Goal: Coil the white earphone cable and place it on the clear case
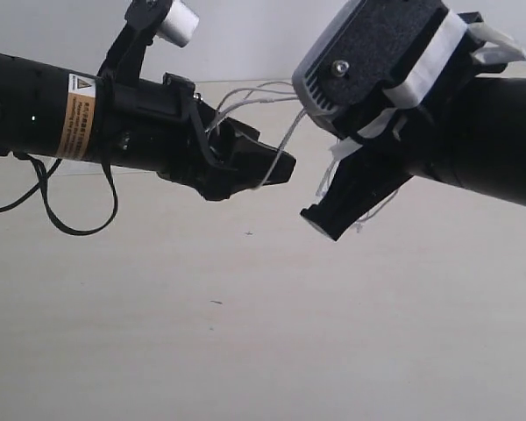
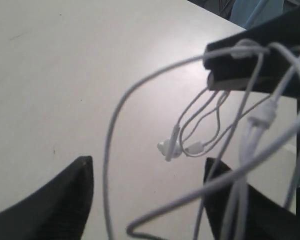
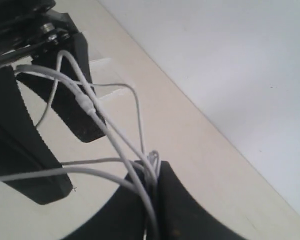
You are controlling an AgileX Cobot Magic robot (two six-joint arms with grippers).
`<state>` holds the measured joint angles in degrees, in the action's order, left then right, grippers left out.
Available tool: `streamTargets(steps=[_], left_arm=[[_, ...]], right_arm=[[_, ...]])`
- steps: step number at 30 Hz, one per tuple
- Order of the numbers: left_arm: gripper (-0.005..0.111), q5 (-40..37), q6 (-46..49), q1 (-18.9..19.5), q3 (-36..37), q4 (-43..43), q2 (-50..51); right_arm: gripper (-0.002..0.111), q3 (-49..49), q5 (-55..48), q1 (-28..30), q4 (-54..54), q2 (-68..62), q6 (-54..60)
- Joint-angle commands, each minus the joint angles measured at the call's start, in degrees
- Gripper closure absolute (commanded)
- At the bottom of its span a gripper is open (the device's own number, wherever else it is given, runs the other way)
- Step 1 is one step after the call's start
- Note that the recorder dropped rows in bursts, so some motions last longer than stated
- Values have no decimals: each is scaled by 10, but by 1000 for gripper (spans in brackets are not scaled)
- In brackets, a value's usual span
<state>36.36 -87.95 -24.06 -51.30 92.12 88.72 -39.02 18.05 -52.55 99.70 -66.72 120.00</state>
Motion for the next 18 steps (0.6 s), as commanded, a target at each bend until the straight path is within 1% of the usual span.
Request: streamTargets(steps=[1, 2, 4, 8, 10, 14, 18], left_arm=[[58, -3, 15, 1, 1, -14, -1], [60, -3, 15, 1, 1, -14, -1], [57, 0, 15, 1, 1, -13, -1], [35, 24, 19, 1, 1, -13, -1], [29, 36, 19, 1, 1, -18, -1], [29, 43, 19, 1, 1, -22, -13], [29, 44, 17, 1, 1, -22, -37]], right_arm=[[108, -5, 14, -1, 2, 19, 8], [108, -5, 14, -1, 2, 19, 8], [108, -5, 14, -1, 2, 19, 8], [108, -4, 11, -1, 2, 19, 8], [108, -4, 11, -1, 2, 19, 8], [108, 2, 3, -1, 2, 19, 8], [108, 22, 28, -1, 2, 19, 8]])
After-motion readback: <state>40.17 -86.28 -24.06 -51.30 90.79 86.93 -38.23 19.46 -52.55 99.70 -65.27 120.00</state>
